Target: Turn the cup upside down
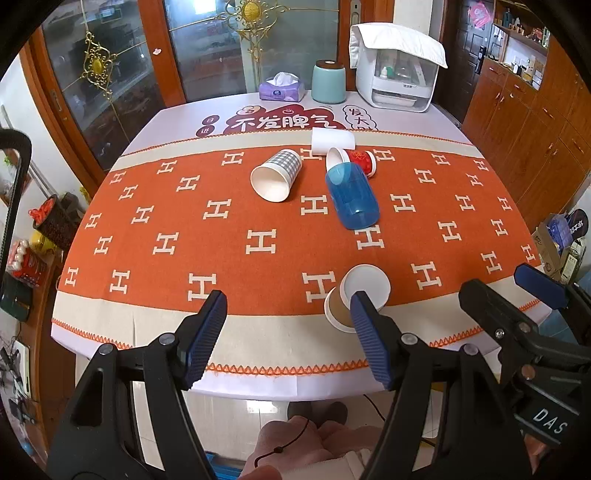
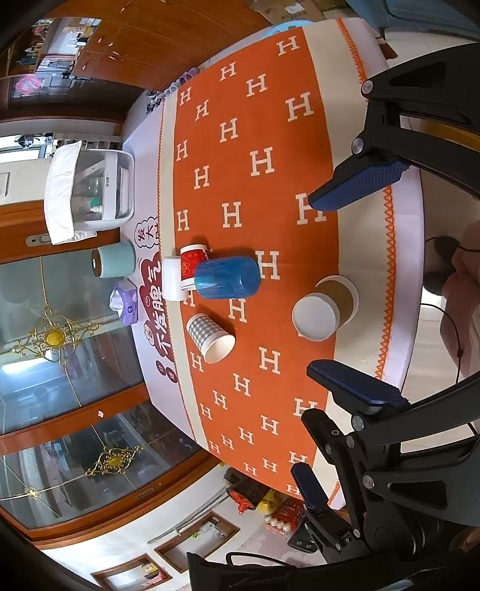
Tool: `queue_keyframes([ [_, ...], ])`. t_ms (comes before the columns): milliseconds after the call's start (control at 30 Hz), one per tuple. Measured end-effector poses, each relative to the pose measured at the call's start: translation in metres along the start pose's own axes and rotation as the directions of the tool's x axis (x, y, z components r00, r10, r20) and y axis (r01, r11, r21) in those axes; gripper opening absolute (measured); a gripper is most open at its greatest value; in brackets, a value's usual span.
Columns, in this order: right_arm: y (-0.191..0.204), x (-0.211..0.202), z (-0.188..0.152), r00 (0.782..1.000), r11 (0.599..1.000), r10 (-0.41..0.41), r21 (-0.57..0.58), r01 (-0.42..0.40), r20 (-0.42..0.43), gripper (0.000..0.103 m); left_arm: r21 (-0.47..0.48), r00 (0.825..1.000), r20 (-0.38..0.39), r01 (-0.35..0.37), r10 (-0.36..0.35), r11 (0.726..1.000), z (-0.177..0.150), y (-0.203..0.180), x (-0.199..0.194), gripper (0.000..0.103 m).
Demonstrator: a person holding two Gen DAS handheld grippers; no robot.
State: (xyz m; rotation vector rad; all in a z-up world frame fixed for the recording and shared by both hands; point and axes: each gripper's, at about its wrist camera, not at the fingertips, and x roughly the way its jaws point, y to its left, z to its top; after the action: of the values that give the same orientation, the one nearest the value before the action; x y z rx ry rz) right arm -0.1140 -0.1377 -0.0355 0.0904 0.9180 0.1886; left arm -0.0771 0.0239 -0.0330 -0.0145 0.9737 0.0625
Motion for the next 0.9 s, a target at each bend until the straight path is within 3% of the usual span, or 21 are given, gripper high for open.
queue_keyframes([
  [900,0.0007,0.0036,-0.0015,1.000,1.000,0.008,0.003,-0.008,-0.008,0.084,-0.008,1.000,-0.011,-0.011,0.011,1.000,-0.0020,0.0004,0.0025,0.067],
])
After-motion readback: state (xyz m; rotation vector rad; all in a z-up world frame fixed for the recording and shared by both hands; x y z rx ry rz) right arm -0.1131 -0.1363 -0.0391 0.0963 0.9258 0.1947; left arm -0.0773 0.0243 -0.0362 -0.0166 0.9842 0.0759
